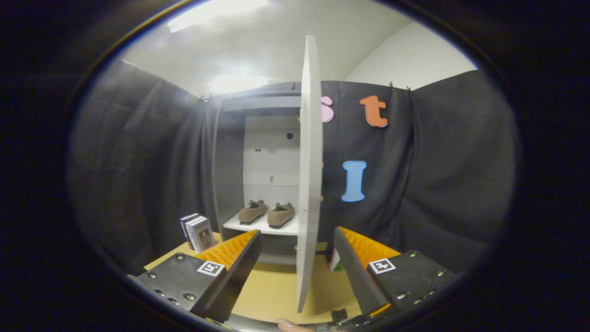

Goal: Open the shoe cabinet door, grab the shoes and put them into the shoe cabinet, then close the shoe cabinet door.

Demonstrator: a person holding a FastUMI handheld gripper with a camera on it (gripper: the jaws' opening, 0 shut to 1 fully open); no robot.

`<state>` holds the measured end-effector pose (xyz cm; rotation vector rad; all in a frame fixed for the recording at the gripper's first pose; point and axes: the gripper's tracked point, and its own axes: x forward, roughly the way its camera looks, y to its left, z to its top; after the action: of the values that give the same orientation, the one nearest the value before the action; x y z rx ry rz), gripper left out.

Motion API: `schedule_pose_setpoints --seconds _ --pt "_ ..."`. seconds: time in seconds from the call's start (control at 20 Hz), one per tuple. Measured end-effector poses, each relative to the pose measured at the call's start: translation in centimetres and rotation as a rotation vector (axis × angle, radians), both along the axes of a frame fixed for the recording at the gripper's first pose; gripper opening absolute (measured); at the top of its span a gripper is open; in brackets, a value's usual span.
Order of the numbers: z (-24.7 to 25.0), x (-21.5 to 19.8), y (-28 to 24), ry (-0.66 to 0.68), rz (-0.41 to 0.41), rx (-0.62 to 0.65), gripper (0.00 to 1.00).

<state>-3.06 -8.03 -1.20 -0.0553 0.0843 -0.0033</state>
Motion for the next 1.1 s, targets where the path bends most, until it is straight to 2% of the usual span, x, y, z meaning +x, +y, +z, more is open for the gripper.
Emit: schedule_pose_setpoints --seconds 0.25,0.4,0.65,0.95,1.1 --pt "-0.5 2.2 -4.4 -0.002 -0.033 0.022 0.98" --pt "-1.3 4.4 -5.9 0.027 -0.024 0.04 0.98" --pt "-2.3 8.0 -5.7 0.052 0.026 0.042 0.98" --pt "-1.9 9.3 -4.6 0.05 0.067 0.046 0.95" --pt "-2.1 9.6 -2.1 0.041 0.124 0.051 0.95"
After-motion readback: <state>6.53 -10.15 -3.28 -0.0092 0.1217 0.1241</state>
